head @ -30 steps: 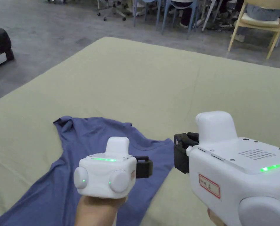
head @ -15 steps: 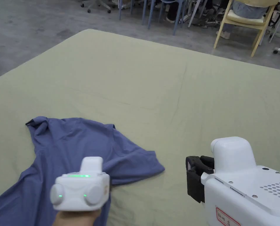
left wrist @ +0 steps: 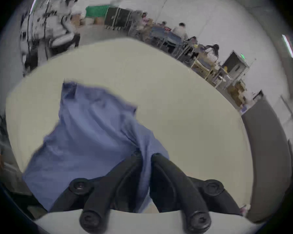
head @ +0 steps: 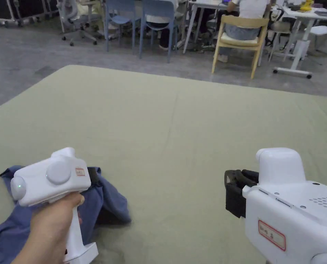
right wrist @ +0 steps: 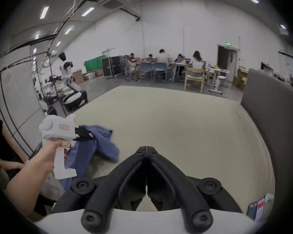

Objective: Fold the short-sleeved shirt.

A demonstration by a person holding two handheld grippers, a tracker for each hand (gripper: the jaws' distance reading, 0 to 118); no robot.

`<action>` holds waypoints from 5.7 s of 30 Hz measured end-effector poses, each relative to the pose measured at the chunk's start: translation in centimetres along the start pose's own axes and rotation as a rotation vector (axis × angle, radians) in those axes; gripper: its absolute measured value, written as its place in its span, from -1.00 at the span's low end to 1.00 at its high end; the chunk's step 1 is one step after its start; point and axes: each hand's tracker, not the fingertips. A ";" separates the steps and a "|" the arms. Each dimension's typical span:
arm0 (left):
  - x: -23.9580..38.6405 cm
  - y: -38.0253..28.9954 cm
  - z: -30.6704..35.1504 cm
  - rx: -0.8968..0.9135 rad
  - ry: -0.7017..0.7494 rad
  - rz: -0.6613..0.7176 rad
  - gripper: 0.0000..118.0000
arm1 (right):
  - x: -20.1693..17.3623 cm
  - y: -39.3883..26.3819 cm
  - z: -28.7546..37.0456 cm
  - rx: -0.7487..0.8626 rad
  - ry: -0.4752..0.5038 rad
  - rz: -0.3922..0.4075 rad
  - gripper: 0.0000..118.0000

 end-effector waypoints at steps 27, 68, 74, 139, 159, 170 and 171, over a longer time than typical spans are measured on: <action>42.5 -36.3 4.1 -0.524 -0.650 -0.711 1.00 | 19.5 -2.0 22.7 0.135 -0.565 -0.112 -0.96; 18.0 -12.0 -21.0 -0.294 0.092 -0.568 0.58 | 20.2 -9.4 -1.3 -0.213 -0.304 -0.206 -0.96; 18.4 -10.3 -16.1 -0.166 -0.027 -0.568 -1.00 | 24.0 -11.7 -1.6 -0.292 -0.402 -0.315 -0.96; 19.9 17.5 -2.6 0.241 -0.042 -0.245 -1.00 | 29.7 15.5 -17.2 -0.194 -0.549 0.093 -0.84; -1.7 -12.9 2.6 -0.146 -0.044 -0.099 -1.00 | 23.6 -20.0 0.4 -0.518 -0.454 -0.256 -0.84; -4.9 -18.8 -5.4 -0.358 0.085 -0.083 -1.00 | 26.9 -27.2 -2.9 -0.738 -0.359 -0.458 -0.85; -5.0 -18.6 -5.0 -0.350 0.085 -0.031 -1.00 | 26.9 -27.6 -2.6 -0.690 -0.365 -0.432 -0.85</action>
